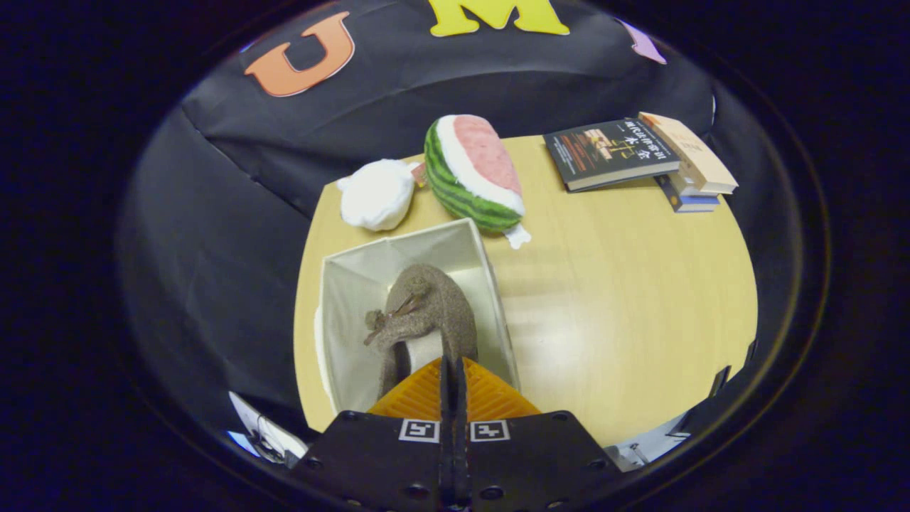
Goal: Open the storage box then place both shoes into the box .Put the left shoe in first, then the right shoe, with the right side of both shoes facing outward in a uniform manner.
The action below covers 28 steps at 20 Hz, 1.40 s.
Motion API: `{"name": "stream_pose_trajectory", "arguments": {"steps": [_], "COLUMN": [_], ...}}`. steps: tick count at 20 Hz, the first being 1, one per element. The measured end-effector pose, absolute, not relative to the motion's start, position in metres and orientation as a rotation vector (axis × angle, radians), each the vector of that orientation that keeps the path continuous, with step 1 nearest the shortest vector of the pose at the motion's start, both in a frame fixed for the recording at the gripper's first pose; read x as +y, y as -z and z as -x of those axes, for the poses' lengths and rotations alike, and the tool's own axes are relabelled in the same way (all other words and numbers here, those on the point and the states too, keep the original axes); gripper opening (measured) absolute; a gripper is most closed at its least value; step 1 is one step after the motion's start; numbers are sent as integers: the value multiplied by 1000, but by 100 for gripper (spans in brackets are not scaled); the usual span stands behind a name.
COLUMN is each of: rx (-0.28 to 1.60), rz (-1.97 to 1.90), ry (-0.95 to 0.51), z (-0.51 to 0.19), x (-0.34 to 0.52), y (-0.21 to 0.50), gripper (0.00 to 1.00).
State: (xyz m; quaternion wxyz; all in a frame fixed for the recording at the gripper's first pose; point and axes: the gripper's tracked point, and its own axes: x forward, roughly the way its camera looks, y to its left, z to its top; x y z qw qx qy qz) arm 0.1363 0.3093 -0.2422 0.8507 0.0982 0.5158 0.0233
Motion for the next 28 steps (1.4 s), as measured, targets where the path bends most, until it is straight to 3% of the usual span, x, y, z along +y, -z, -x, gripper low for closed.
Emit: {"name": "stream_pose_trajectory", "arguments": {"steps": [9, 16, 23, 25, 28], "rx": [1033, 906, 732, 642, 458], "rz": [-145, -154, -110, -51, 41], "ry": [-46, -137, -214, -181, -100], "z": [-154, -132, -86, -80, -74], "x": [318, 307, 249, 215, 153], "y": [250, 189, 130, 110, 64], "gripper": [1, 4, 80, 92, 94]}}
